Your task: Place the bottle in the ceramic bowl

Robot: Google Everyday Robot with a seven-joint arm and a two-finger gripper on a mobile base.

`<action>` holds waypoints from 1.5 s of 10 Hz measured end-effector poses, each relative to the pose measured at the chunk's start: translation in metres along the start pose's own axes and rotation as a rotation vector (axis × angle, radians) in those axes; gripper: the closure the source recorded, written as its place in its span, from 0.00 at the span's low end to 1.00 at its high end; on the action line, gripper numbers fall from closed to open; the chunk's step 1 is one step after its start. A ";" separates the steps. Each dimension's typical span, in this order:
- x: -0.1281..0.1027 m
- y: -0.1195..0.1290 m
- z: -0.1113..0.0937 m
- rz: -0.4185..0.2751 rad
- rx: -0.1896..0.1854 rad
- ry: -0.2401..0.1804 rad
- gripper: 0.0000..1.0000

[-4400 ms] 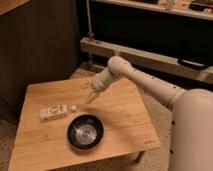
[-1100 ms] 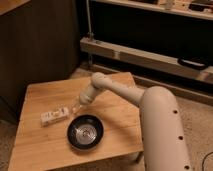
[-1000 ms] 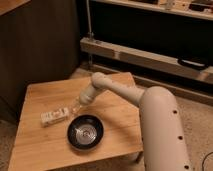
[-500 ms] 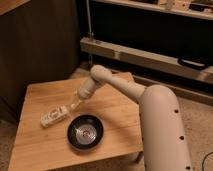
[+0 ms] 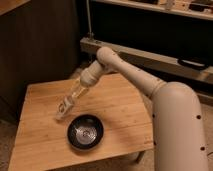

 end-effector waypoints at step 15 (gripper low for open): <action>0.039 0.139 -0.048 0.222 -0.208 -0.337 1.00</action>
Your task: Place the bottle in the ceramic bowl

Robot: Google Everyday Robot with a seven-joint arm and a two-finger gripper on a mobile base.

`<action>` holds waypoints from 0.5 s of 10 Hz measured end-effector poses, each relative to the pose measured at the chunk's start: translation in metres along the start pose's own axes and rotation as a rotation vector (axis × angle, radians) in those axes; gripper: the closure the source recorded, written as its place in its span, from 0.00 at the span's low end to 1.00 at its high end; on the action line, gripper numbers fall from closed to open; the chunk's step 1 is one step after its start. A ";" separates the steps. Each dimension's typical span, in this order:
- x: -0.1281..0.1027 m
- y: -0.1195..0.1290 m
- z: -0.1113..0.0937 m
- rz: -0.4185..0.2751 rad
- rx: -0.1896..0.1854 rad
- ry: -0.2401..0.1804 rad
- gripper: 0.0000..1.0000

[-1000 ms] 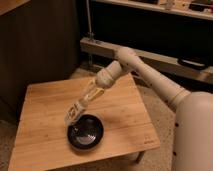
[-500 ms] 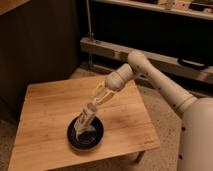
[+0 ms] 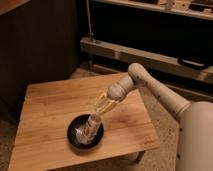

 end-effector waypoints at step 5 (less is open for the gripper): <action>0.001 0.000 0.000 0.000 0.000 0.001 0.61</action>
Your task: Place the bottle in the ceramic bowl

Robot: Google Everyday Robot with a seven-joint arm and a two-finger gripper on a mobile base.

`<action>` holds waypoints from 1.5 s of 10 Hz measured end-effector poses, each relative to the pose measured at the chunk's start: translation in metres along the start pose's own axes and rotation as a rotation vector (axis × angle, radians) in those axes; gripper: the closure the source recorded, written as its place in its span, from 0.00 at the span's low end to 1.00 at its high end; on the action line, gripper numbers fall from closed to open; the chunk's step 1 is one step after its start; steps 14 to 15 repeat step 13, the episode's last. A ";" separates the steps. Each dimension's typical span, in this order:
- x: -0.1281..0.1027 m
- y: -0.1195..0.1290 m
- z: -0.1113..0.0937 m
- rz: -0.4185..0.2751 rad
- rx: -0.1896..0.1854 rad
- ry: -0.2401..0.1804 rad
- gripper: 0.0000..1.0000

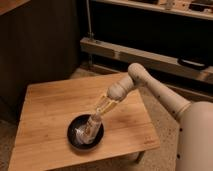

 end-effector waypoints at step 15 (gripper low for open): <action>0.000 0.000 0.000 0.001 0.000 0.000 0.20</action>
